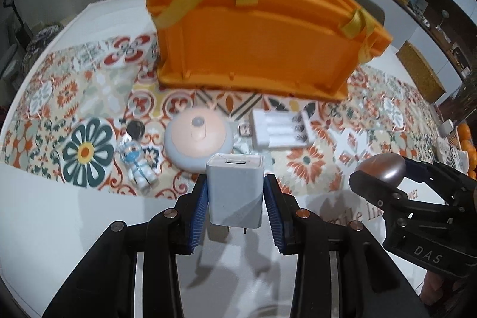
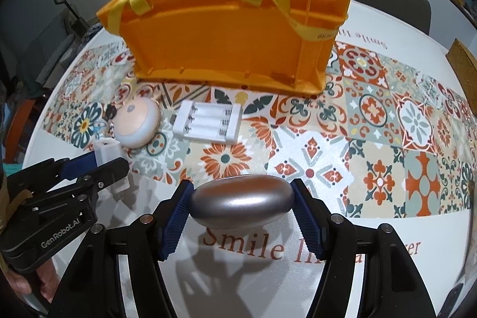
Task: Organize rigid objects
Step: 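Lift the white charger and silver case with both tools toward the crate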
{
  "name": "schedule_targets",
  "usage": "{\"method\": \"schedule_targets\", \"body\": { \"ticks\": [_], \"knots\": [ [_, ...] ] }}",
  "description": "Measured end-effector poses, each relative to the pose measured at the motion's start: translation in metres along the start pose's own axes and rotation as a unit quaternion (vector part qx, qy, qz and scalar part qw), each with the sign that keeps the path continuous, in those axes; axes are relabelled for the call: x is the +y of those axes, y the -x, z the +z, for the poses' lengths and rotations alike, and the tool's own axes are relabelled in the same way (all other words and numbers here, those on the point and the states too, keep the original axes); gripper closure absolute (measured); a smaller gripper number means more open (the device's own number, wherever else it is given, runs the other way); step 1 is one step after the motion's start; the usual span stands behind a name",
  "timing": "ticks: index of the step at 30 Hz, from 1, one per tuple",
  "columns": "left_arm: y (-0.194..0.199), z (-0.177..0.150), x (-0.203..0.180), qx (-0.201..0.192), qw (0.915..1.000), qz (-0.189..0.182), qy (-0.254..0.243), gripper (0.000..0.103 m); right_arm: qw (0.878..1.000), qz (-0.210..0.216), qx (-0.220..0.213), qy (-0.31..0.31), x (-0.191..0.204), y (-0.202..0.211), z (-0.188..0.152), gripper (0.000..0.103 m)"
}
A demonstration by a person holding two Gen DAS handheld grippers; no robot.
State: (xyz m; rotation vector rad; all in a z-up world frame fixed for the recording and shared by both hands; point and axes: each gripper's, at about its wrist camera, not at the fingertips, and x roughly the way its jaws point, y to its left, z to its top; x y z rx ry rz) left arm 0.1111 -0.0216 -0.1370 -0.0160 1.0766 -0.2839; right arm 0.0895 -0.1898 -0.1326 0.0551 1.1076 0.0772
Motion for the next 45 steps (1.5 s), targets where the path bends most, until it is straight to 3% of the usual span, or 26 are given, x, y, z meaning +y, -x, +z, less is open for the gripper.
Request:
{"method": "schedule_targets", "body": {
  "ticks": [23, 45],
  "knots": [
    [0.058, 0.056, -0.016, -0.118, 0.9922, 0.000, -0.039, 0.066, 0.995, 0.005, -0.095, -0.002, 0.003, 0.050, 0.043, 0.037],
    [0.080, 0.117, -0.018, -0.158, 0.9859, 0.008, -0.056, 0.066, 0.989, 0.011, -0.144, -0.021, 0.002, 0.067, 0.095, 0.037]
  ]
}}
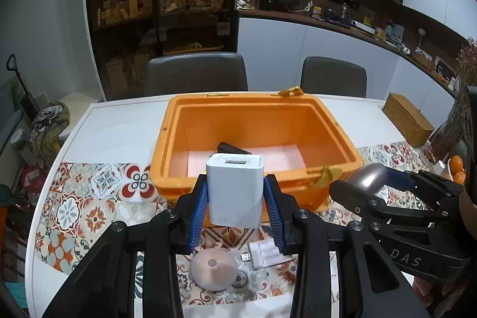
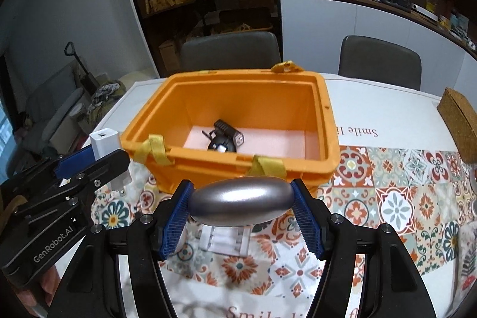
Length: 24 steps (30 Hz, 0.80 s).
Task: Organize rigid objects
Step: 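Lift the white charger and silver case with both tools toward the crate, then open the left tool over the crate while the right tool drops the silver case in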
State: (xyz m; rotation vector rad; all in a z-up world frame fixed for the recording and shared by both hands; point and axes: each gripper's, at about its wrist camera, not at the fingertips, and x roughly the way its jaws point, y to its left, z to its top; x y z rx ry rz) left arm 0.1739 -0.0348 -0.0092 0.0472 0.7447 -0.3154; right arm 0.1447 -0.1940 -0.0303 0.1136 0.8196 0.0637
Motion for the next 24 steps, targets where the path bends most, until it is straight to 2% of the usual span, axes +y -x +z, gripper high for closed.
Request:
{"method": "schedule_targets", "body": {
  "ticks": [12, 17, 24],
  "knots": [
    [-0.007, 0.039, 0.007, -0.005, 1.0000, -0.004, -0.007, 0.066, 1.000, -0.010, -0.012, -0.007, -0.001, -0.001, 0.045, 0.037],
    [-0.014, 0.051, 0.007, -0.005, 0.9997, -0.004, -0.024, 0.066, 1.000, -0.025, -0.004, -0.004, 0.002, -0.010, 0.064, 0.037],
    [-0.034, 0.064, 0.011, 0.018, 0.9994, 0.000, -0.028, 0.066, 0.999, -0.036, 0.019, 0.008, 0.007, -0.026, 0.080, 0.037]
  ]
}}
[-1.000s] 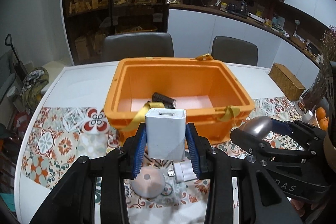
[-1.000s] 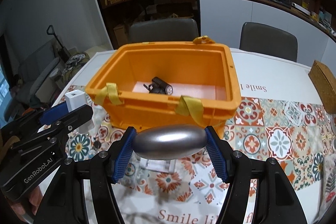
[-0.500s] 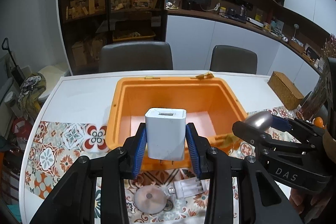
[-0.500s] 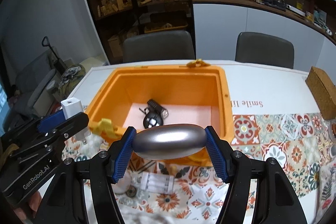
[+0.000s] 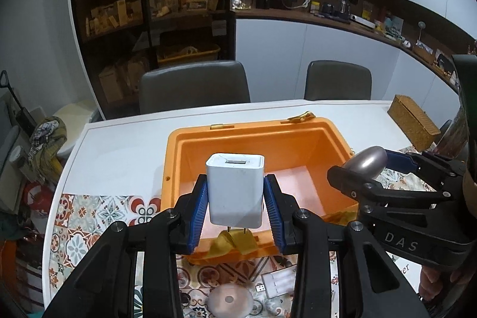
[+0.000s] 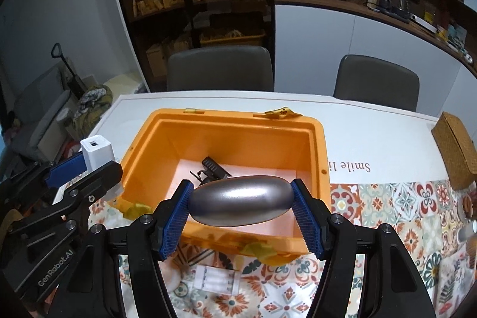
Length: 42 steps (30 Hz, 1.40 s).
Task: Organize rigid objects
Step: 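Open the left tool over the crate while the right tool drops the silver case in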
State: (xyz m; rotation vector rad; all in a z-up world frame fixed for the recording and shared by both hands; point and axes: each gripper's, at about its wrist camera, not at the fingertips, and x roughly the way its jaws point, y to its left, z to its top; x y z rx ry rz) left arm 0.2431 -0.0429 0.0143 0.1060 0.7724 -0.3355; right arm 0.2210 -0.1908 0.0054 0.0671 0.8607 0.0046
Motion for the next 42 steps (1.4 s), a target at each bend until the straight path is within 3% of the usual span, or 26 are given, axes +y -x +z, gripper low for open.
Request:
{"method": "schedule_targets", "body": {
  "ticks": [8, 24, 33, 39, 42],
  "knots": [
    [-0.028, 0.009, 0.007, 0.043, 0.9990, -0.013, 0.003, 0.065, 0.999, -0.014, 0.038, -0.004, -0.003, -0.025, 0.008, 0.037],
    [-0.075, 0.008, 0.011, 0.119, 0.9927, 0.014, -0.012, 0.065, 0.996, -0.024, 0.081, -0.008, -0.002, -0.063, 0.008, 0.037],
    [-0.079, 0.004, 0.011, 0.125, 0.9918, 0.024, -0.015, 0.064, 0.995, -0.027, 0.090, -0.010, -0.004, -0.068, 0.004, 0.037],
    [-0.068, 0.001, 0.021, 0.126, 0.9905, 0.052, 0.013, 0.055, 0.995, -0.022, 0.094, -0.017, -0.005, -0.068, 0.001, 0.037],
    [-0.062, -0.002, 0.025, 0.128, 0.9895, 0.063, 0.022, 0.043, 0.995, -0.021, 0.093, -0.015, -0.004, -0.067, 0.001, 0.037]
  ]
}}
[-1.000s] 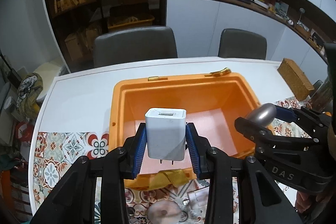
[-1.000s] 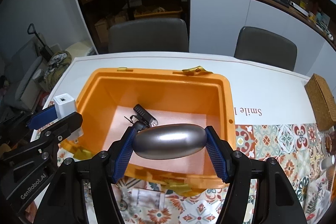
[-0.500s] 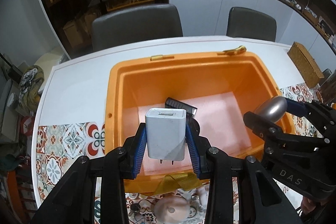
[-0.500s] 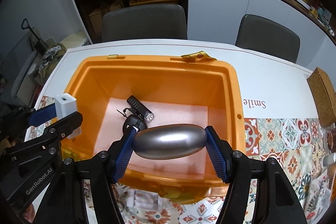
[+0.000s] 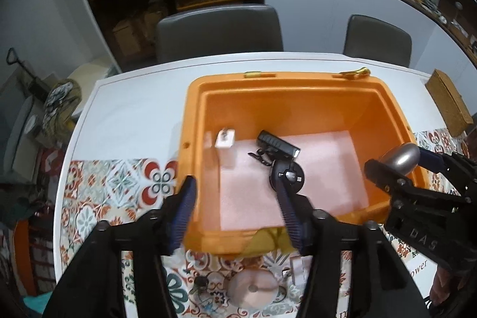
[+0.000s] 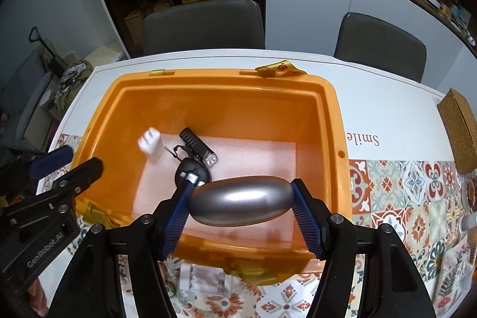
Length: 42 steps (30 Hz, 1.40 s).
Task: Organize rigid objects
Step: 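Open the left tool over the crate while the right tool drops the silver case in, then withdraw both open tools from the crate toward the remaining items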
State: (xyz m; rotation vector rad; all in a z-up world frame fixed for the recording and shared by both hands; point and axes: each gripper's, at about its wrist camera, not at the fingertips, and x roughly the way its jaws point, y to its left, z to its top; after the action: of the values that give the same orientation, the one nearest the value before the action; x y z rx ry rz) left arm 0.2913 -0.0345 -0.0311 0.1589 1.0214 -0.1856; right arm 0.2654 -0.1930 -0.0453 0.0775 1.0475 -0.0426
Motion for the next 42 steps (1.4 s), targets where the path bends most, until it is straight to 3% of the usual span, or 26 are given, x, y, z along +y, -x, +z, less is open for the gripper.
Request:
{"method": "schedule_targets", "body": {
  "ticks": [3, 6, 10, 13, 25, 42],
  "knots": [
    [0.006, -0.005, 0.003, -0.001, 0.9999, 0.013, 0.007, 0.039, 1.000, 0.006, -0.003, -0.003, 0.001, 0.001, 0.001, 0.036],
    [0.014, -0.008, 0.009, 0.002, 0.9998, 0.002, 0.021, 0.035, 1.000, 0.000, -0.013, -0.006, 0.003, 0.005, 0.001, 0.021],
    [0.026, -0.016, 0.014, -0.007, 0.9996, 0.006, 0.025, 0.032, 1.000, -0.006, -0.024, -0.005, 0.006, 0.015, -0.003, 0.021],
    [0.033, -0.023, 0.017, -0.008, 0.9995, 0.004, 0.029, 0.024, 1.000, 0.003, -0.027, -0.009, 0.007, 0.024, -0.010, 0.021],
    [0.054, -0.045, 0.020, -0.015, 0.9990, -0.008, 0.041, 0.023, 0.998, 0.029, -0.049, -0.005, 0.009, 0.052, -0.033, 0.021],
    [0.082, -0.080, 0.010, -0.041, 0.9981, 0.006, 0.045, 0.017, 0.994, 0.035, -0.105, -0.015, 0.003, 0.091, -0.077, 0.020]
  ]
}}
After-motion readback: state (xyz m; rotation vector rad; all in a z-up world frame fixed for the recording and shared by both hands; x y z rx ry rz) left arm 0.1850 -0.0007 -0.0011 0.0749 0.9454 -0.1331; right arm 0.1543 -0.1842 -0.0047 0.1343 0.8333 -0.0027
